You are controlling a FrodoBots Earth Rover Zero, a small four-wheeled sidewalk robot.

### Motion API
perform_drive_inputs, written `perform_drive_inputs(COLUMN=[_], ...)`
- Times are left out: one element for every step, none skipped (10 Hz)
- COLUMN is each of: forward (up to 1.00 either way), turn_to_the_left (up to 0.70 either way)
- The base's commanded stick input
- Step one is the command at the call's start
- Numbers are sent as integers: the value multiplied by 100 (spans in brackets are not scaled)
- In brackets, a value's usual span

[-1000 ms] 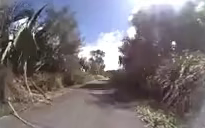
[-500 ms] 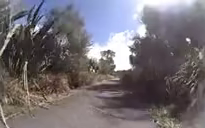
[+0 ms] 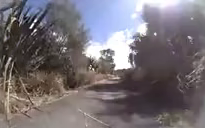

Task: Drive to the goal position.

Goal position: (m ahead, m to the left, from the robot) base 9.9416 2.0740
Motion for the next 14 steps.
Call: perform_drive_inputs(forward=[85, 85, 85, 85, 85, 85, 85, 85, 85, 85, 85, 85, 85, 85], turn_to_the_left=[0, 0, 0, 0, 0, 0, 0, 0, 0, 0, 0, 0, 0, 0])
